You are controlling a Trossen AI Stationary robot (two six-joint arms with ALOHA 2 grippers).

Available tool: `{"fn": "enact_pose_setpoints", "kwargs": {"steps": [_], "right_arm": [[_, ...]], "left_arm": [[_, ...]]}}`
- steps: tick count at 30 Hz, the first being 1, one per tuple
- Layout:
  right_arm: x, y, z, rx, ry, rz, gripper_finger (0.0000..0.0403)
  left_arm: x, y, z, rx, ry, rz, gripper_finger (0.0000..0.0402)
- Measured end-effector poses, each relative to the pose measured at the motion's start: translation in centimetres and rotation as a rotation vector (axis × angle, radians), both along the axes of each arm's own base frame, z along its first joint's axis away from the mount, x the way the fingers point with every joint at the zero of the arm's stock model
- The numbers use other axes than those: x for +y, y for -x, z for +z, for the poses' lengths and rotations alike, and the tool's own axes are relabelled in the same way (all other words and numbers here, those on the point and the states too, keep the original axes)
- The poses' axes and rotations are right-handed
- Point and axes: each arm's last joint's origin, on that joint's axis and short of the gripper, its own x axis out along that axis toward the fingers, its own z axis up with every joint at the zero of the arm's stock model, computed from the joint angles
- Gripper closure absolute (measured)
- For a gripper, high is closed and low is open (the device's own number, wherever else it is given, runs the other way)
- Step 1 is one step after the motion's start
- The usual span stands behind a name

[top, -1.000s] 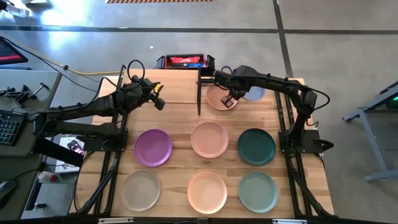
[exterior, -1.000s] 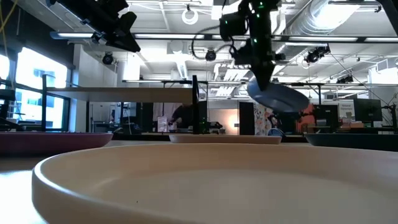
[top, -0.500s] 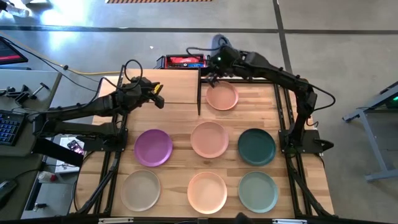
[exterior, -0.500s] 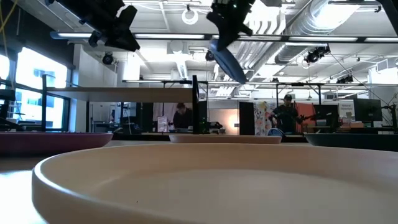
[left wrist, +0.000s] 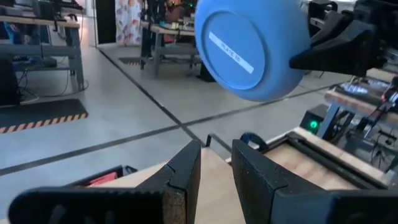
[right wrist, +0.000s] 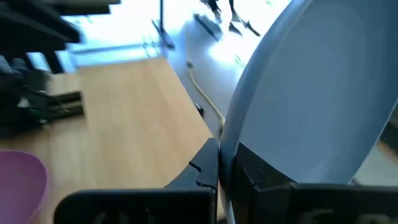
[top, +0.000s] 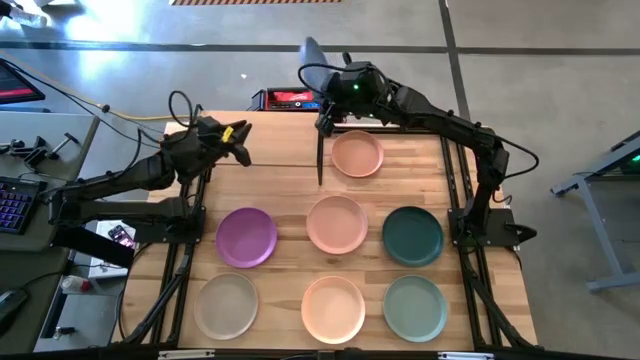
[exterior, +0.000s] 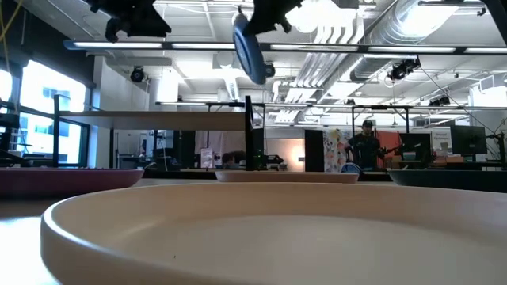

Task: Place and stack plates onto a shelf
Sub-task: Put the light blue plate on the shelf

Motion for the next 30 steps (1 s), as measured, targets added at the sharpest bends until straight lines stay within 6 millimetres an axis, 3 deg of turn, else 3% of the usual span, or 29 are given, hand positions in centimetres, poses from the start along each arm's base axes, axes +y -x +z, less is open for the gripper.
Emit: {"fn": "enact_pose_setpoints", "kwargs": {"steps": [5,8,18,30], "right_arm": [[0.4,-0.9,0.6,-0.040,0.146,0.167,0.0403],[0.5,-1.9,-0.1,-0.030,0.191,0.263,0.0403],[0.5,-4.2,-4.2,0.122,0.201,0.430,0.0403],[2.1,-5.4,-7.9,0.357,0.267,0.589,0.0403]], "left_arm": [[-0.3,0.5,0.6,-0.053,-0.015,-0.034,0.0323],[-0.4,0.7,1.1,-0.094,-0.027,-0.075,0.0323],[-0.8,1.4,1.7,-0.137,-0.056,-0.114,0.0323],[-0.8,1.5,1.7,-0.131,-0.056,-0.114,0.0323]]}}
